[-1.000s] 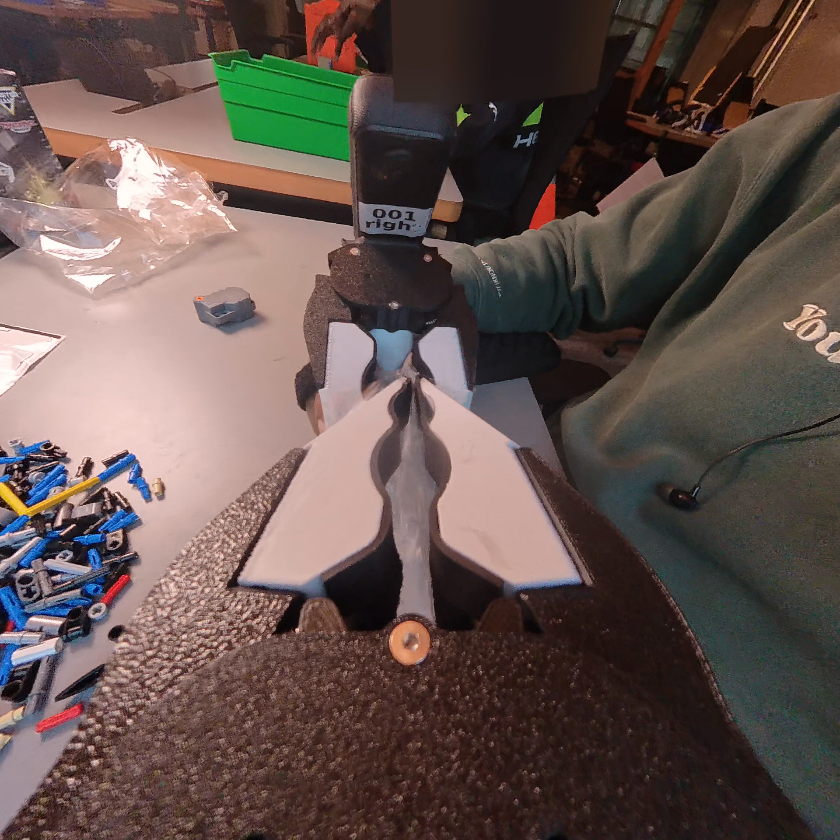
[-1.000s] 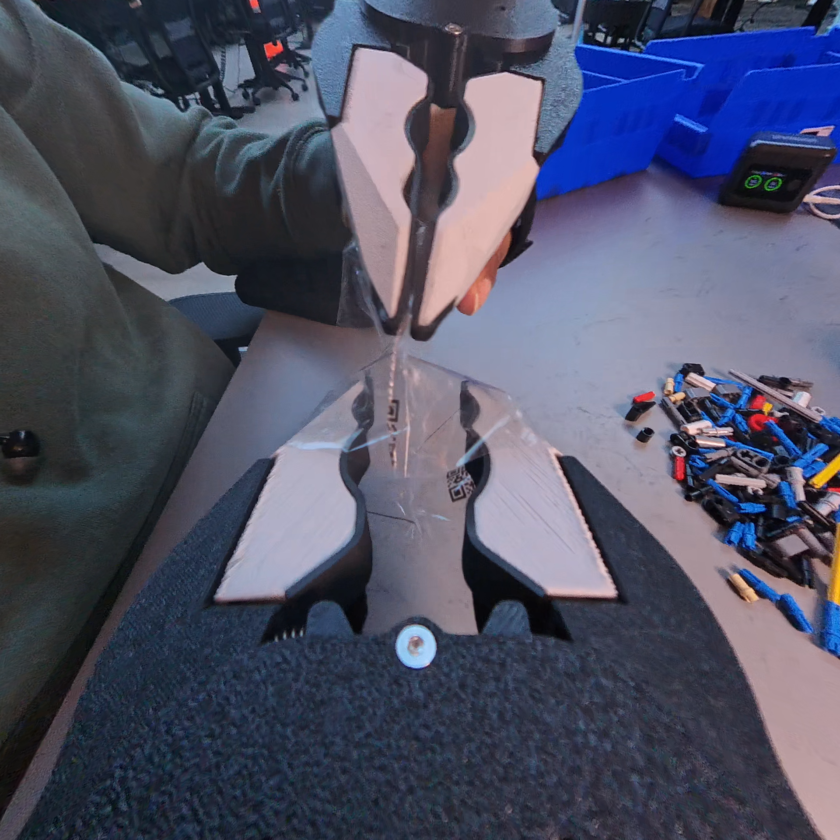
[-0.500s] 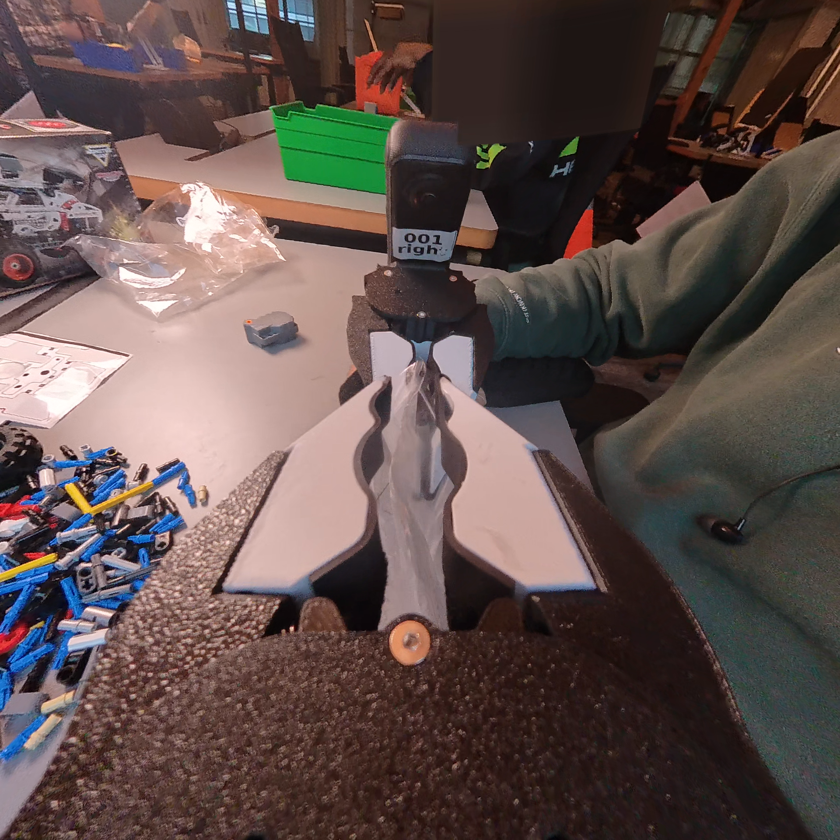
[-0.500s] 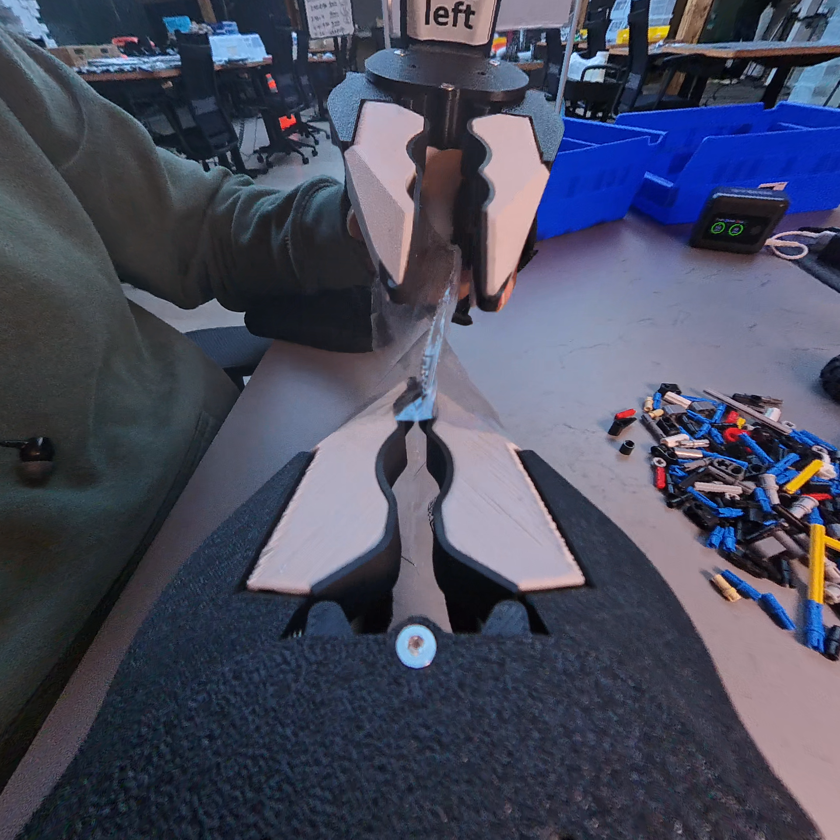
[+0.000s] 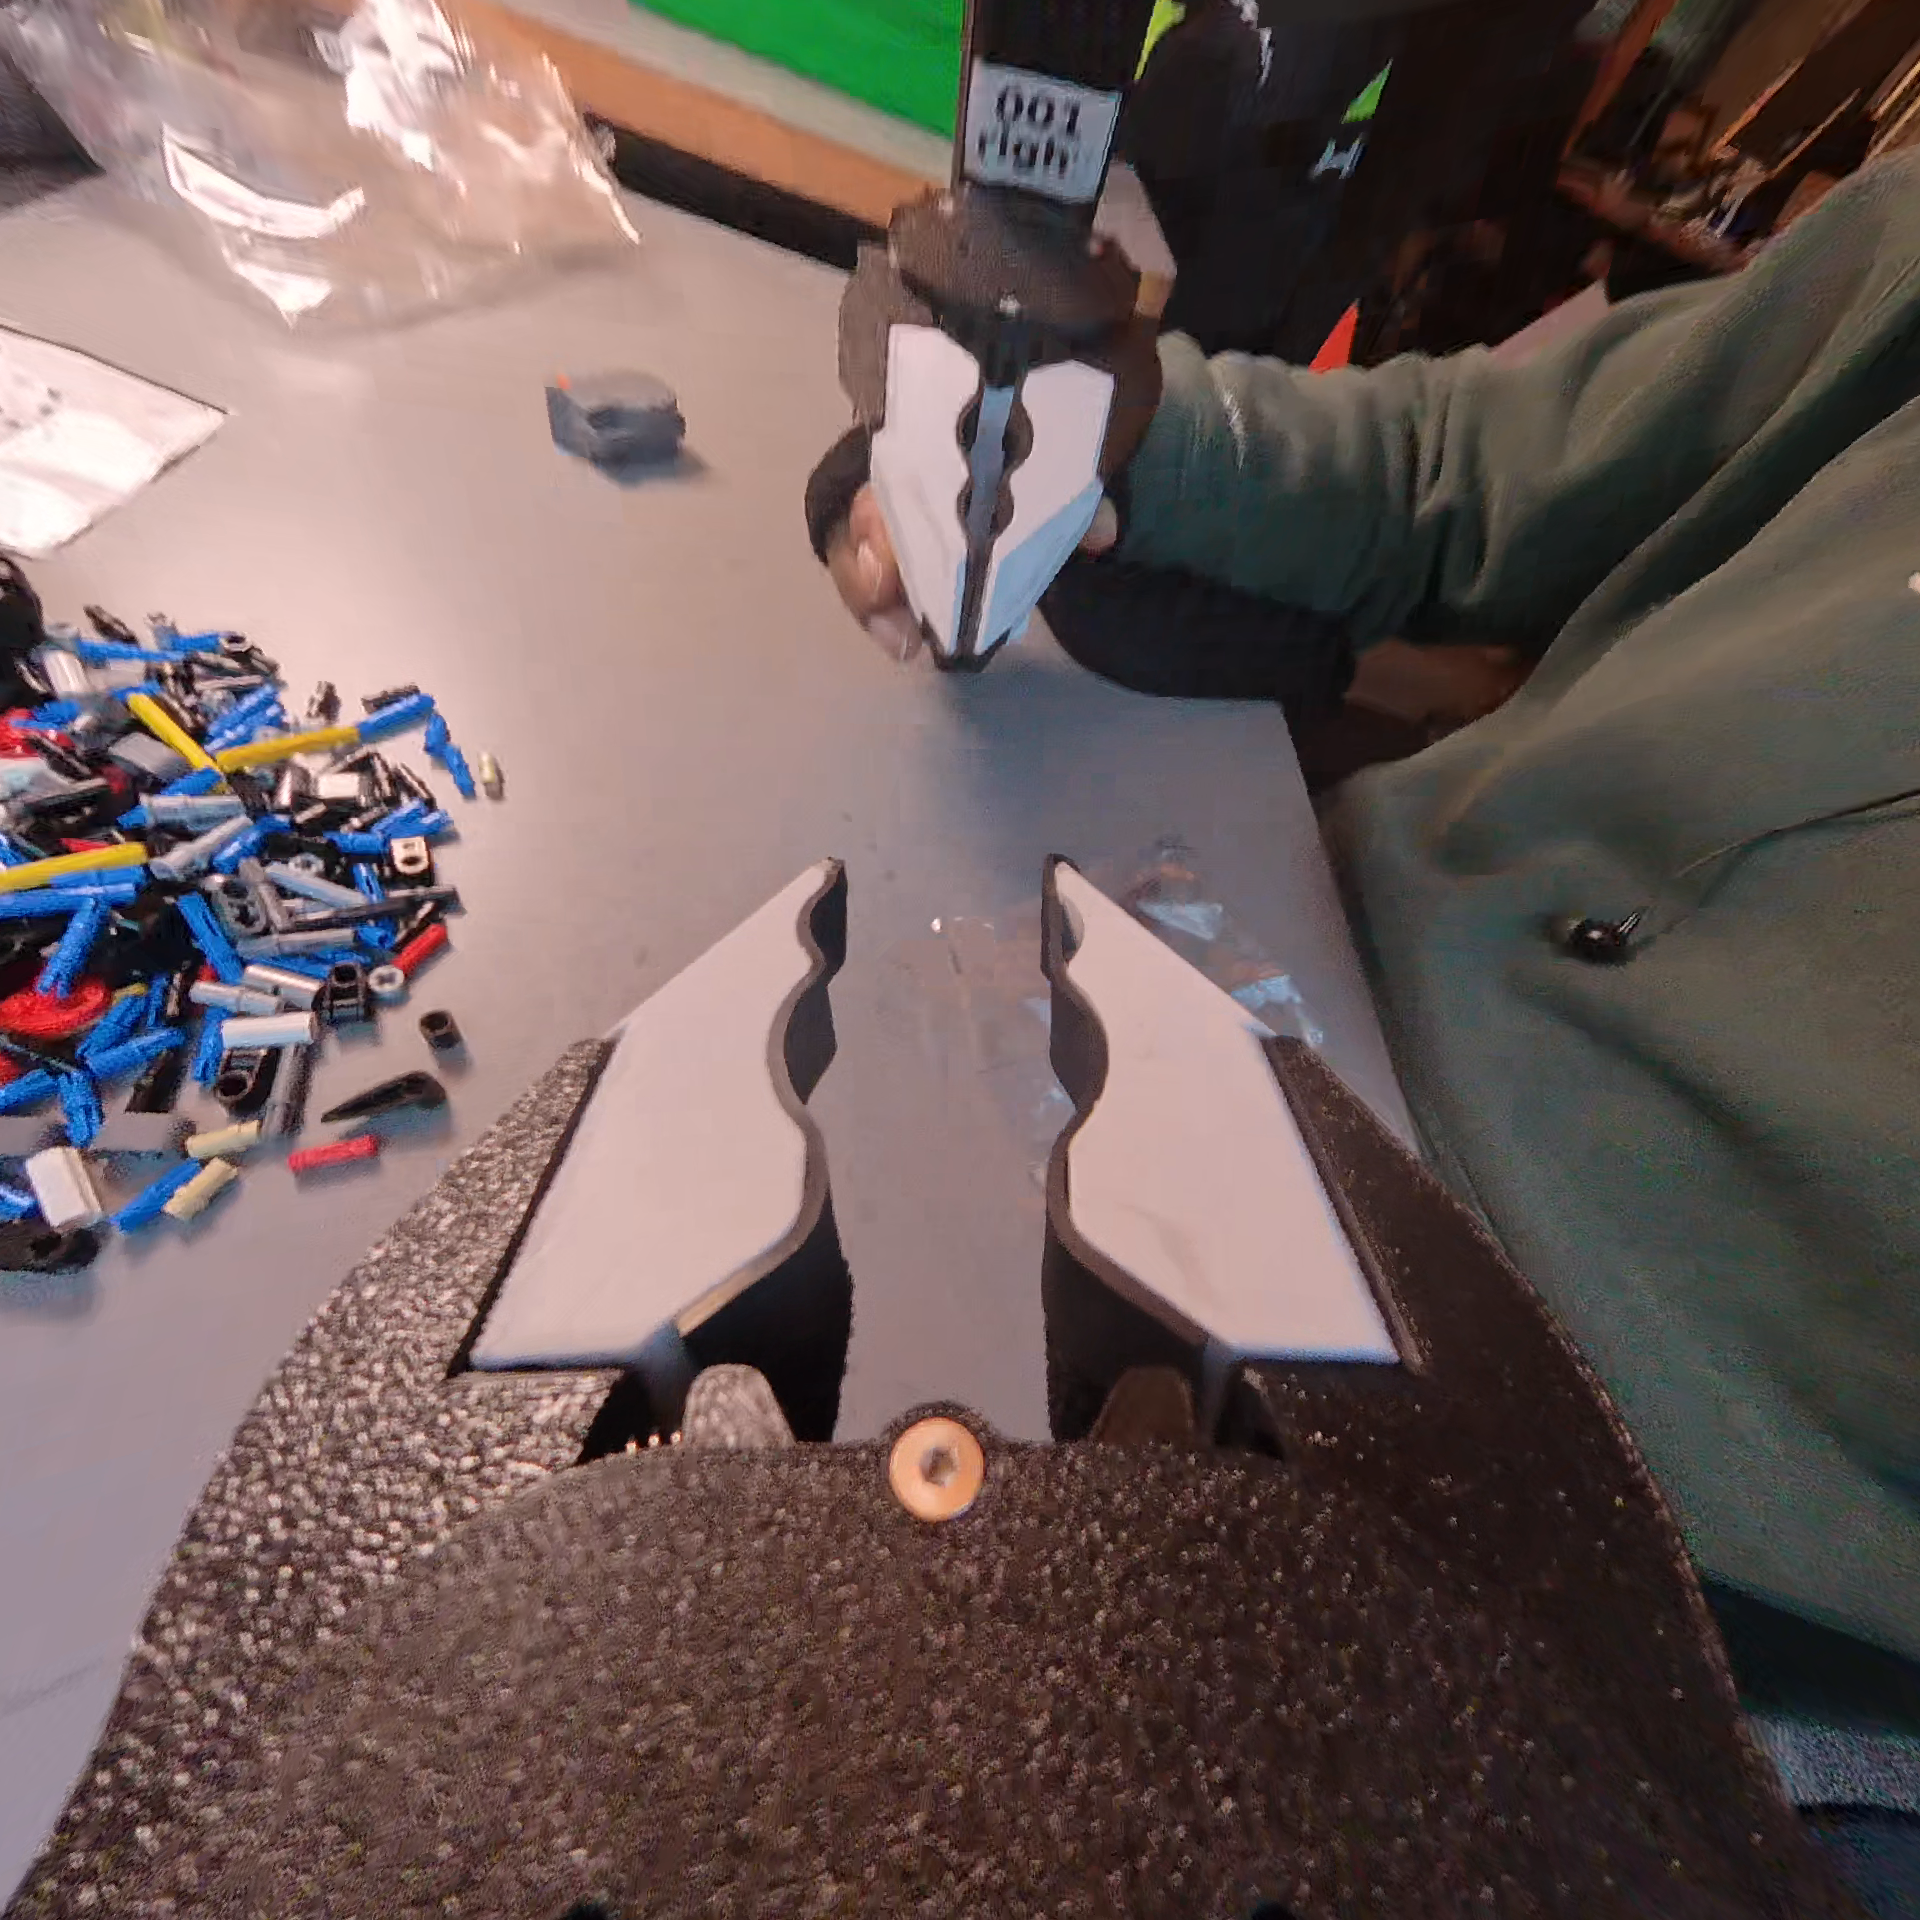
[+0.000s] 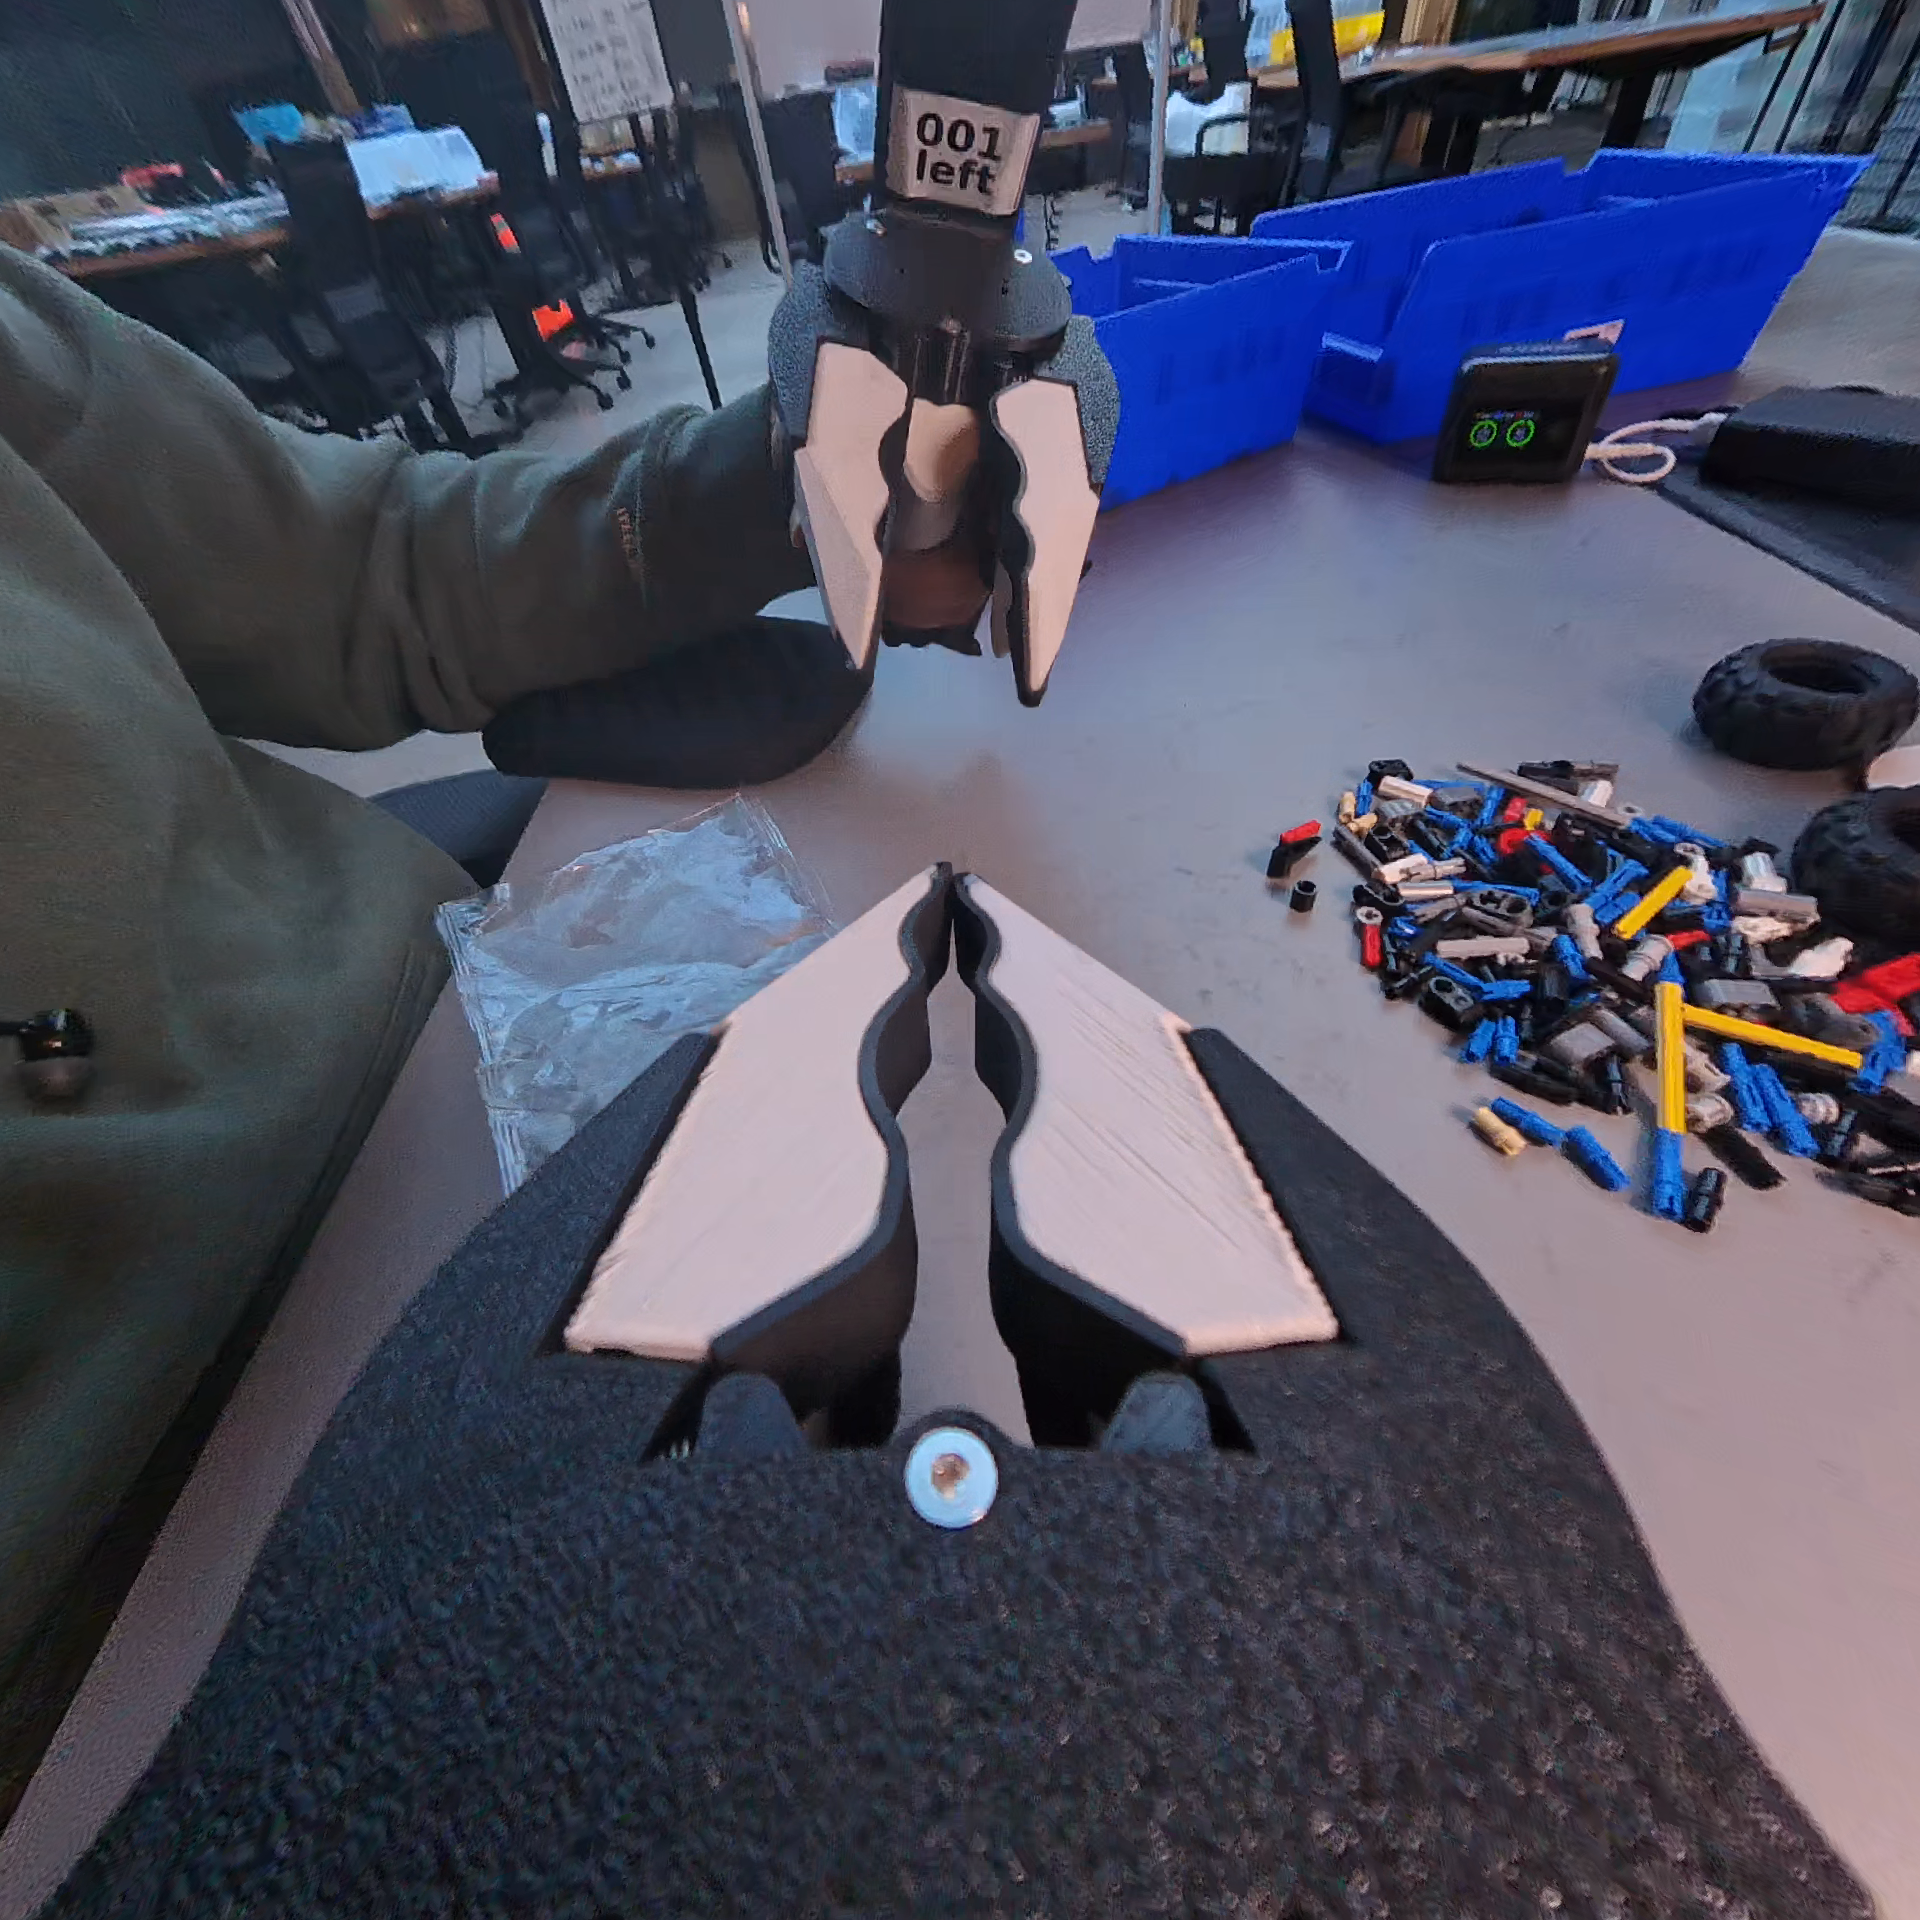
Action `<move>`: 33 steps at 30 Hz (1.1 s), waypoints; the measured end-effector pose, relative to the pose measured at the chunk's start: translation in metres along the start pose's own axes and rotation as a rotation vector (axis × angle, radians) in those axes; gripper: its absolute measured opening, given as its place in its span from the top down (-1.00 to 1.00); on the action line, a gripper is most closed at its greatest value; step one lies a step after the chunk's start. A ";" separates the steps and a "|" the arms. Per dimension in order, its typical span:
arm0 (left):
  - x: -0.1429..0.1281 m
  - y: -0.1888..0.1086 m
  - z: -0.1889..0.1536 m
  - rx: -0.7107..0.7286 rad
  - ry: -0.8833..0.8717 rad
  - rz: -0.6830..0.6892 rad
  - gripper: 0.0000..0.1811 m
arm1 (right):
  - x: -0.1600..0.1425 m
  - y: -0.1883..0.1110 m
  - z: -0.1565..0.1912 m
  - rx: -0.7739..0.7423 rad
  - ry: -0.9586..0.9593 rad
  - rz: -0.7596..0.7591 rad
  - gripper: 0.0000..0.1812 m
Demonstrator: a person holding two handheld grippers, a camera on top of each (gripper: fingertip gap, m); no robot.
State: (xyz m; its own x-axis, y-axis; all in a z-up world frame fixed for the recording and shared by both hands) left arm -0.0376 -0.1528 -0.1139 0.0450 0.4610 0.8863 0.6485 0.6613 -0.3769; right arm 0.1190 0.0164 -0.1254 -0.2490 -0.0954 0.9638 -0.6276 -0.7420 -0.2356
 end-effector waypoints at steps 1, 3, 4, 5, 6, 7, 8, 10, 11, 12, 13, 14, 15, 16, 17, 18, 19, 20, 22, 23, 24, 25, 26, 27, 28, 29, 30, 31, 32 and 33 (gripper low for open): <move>-0.004 0.003 -0.001 -0.013 -0.006 0.035 0.59 | -0.001 -0.001 0.000 -0.005 0.002 0.007 1.00; -0.010 0.009 -0.003 -0.056 -0.041 0.102 0.57 | 0.002 -0.005 0.001 -0.011 -0.015 0.029 0.99; -0.013 0.013 -0.005 -0.068 -0.049 0.139 0.56 | 0.002 -0.007 0.003 -0.002 -0.031 0.072 0.92; -0.017 0.017 -0.006 -0.076 -0.052 0.181 0.56 | 0.002 -0.008 0.007 0.027 -0.030 0.137 0.82; -0.021 0.021 -0.008 -0.081 -0.049 0.225 0.56 | -0.001 -0.008 0.013 0.084 0.000 0.210 0.74; -0.025 0.026 -0.009 -0.070 -0.041 0.259 0.56 | -0.004 -0.008 0.022 0.168 0.045 0.276 0.62; -0.027 0.030 -0.009 -0.057 -0.036 0.291 0.56 | -0.008 -0.006 0.032 0.252 0.090 0.327 0.49; -0.031 0.037 -0.010 -0.064 -0.036 0.329 0.56 | -0.018 0.007 0.047 0.302 0.118 0.453 0.36; -0.031 0.039 -0.010 -0.067 -0.035 0.329 0.57 | -0.023 0.016 0.051 0.293 0.123 0.498 0.34; -0.030 0.040 -0.010 -0.067 -0.039 0.326 0.57 | -0.026 0.025 0.054 0.303 0.154 0.514 0.36; -0.030 0.040 -0.009 -0.066 -0.046 0.324 0.57 | -0.028 0.034 0.056 0.310 0.208 0.508 0.45; -0.030 0.039 -0.008 -0.061 -0.052 0.318 0.58 | -0.030 0.041 0.053 0.291 0.275 0.515 0.61; -0.030 0.038 -0.007 -0.054 -0.056 0.309 0.58 | -0.033 0.047 0.050 0.278 0.326 0.518 0.78; -0.029 0.036 -0.007 -0.053 -0.060 0.297 0.59 | -0.035 0.051 0.048 0.291 0.357 0.496 0.96; -0.028 0.034 -0.007 -0.055 -0.063 0.283 0.59 | -0.034 0.053 0.048 0.324 0.373 0.451 1.00; -0.026 0.031 -0.006 -0.054 -0.065 0.266 0.59 | -0.033 0.053 0.048 0.344 0.382 0.427 1.00; -0.025 0.028 -0.005 -0.055 -0.068 0.246 0.58 | -0.032 0.052 0.048 0.344 0.357 0.412 1.00; -0.023 0.024 -0.005 -0.063 -0.077 0.229 0.58 | -0.030 0.051 0.048 0.330 0.316 0.396 1.00; -0.024 0.017 -0.004 -0.102 -0.112 0.214 0.54 | -0.023 0.045 0.047 0.316 0.261 0.349 1.00; -0.027 0.015 -0.004 -0.145 -0.139 0.218 0.50 | -0.018 0.041 0.046 0.308 0.224 0.312 1.00; -0.031 0.013 -0.005 -0.201 -0.173 0.223 0.45 | -0.013 0.037 0.045 0.282 0.180 0.289 1.00; -0.035 0.013 -0.007 -0.251 -0.209 0.236 0.42 | -0.009 0.033 0.043 0.246 0.133 0.288 1.00; -0.040 0.014 -0.007 -0.280 -0.237 0.262 0.41 | -0.005 0.029 0.041 0.220 0.101 0.293 1.00; -0.046 0.017 -0.007 -0.286 -0.251 0.305 0.40 | -0.002 0.026 0.041 0.209 0.106 0.300 1.00; -0.051 0.021 -0.008 -0.275 -0.247 0.356 0.40 | -0.001 0.024 0.041 0.214 0.140 0.315 1.00; -0.055 0.026 -0.009 -0.256 -0.235 0.402 0.42 | -0.002 0.024 0.042 0.235 0.176 0.329 1.00; -0.056 0.029 -0.010 -0.245 -0.231 0.433 0.47 | -0.005 0.025 0.044 0.252 0.205 0.342 1.00; -0.054 0.032 -0.011 -0.233 -0.228 0.437 0.53 | -0.009 0.028 0.046 0.252 0.231 0.362 1.00; -0.054 0.034 -0.012 -0.211 -0.226 0.454 0.63 | -0.014 0.033 0.049 0.262 0.258 0.384 0.81; -0.055 0.036 -0.011 -0.179 -0.214 0.473 0.77 | -0.019 0.038 0.053 0.280 0.290 0.412 0.67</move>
State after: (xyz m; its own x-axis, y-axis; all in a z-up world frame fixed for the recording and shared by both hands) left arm -0.0081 -0.1609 -0.1732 0.2193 0.8063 0.5494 0.7151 0.2502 -0.6527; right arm 0.1393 -0.0449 -0.1460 -0.6483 -0.2576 0.7165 -0.2265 -0.8332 -0.5045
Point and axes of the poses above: each gripper's, where its closed fingertips meet, y out along the fingers, x out of its top, z = x × y across the jaws, the point moved 9 cm from there along -y, back along the fingers, and after that the axes turned 2 degrees about x, right-handed, at the moved point
